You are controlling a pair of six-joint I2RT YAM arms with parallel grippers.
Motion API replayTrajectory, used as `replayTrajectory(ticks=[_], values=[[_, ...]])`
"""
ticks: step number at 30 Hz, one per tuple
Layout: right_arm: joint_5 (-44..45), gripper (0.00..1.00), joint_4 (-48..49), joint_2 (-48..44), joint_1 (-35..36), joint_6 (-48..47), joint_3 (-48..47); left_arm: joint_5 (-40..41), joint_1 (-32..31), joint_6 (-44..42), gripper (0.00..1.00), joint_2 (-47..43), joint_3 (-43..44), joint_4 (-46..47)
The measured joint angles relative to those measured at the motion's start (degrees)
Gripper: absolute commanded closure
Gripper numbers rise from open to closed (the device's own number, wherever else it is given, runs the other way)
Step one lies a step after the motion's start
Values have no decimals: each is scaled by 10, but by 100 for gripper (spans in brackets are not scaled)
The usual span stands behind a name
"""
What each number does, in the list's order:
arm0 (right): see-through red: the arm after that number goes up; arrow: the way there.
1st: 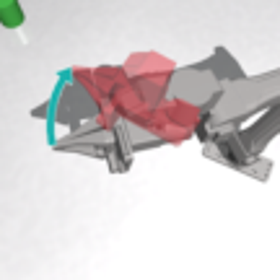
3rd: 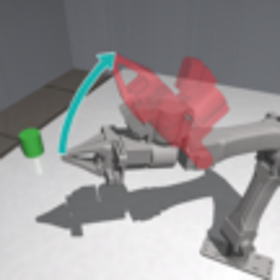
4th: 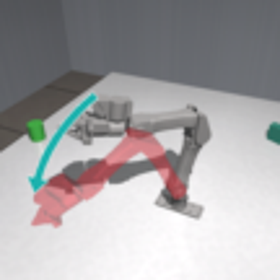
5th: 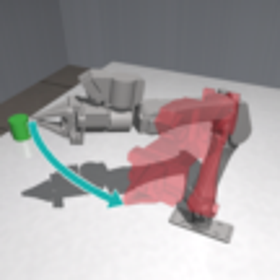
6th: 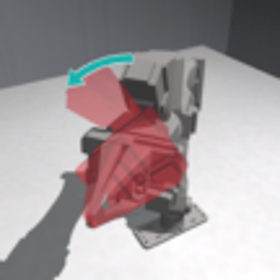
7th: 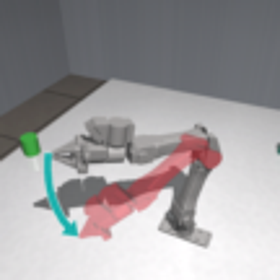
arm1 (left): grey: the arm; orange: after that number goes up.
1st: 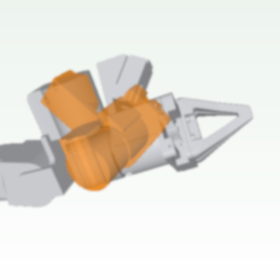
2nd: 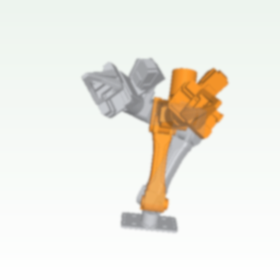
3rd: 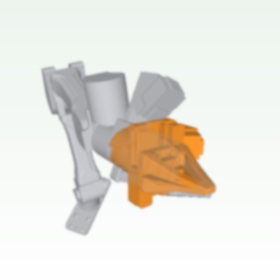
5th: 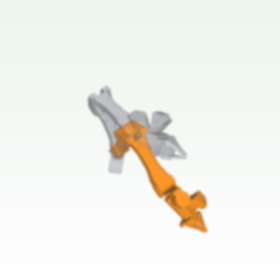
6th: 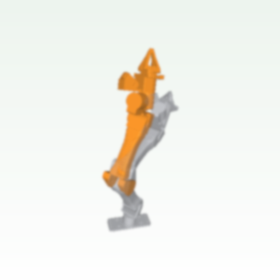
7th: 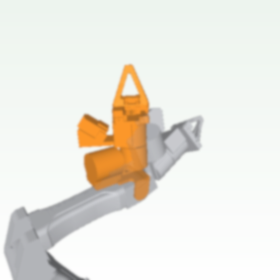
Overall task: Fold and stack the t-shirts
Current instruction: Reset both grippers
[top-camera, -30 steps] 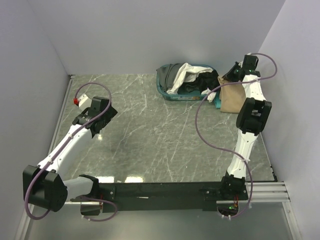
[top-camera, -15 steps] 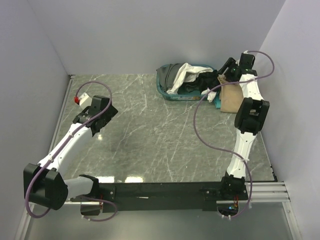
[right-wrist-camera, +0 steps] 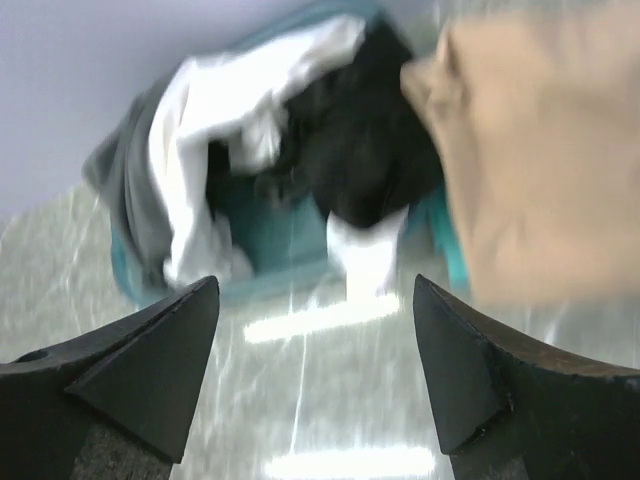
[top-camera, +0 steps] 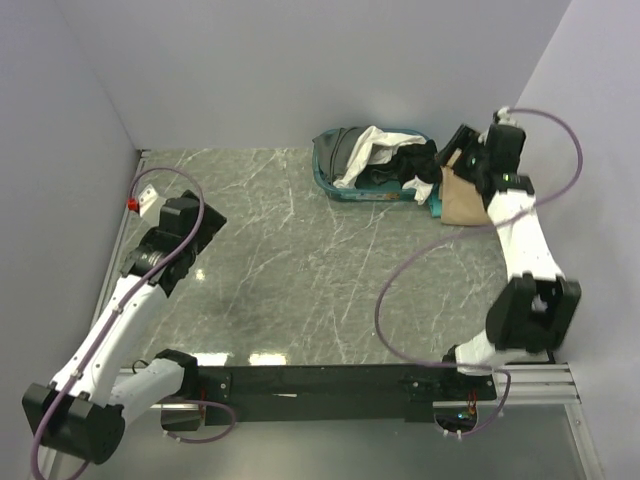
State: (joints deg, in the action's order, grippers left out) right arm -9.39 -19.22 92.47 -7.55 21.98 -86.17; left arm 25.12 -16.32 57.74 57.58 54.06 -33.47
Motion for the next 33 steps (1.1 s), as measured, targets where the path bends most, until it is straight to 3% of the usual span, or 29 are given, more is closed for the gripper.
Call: replayTrajectory(ticks=[9,15,33], values=[[54,14,23,-318,13,20,323,-1,0,2,1,-95,-59,5],[73,12,40,-431,13,42,444,-4,0,6,1,-126,-103,10],[114,11,51,-470,13,61,473,-2,0,20,1,-150,-107,5]])
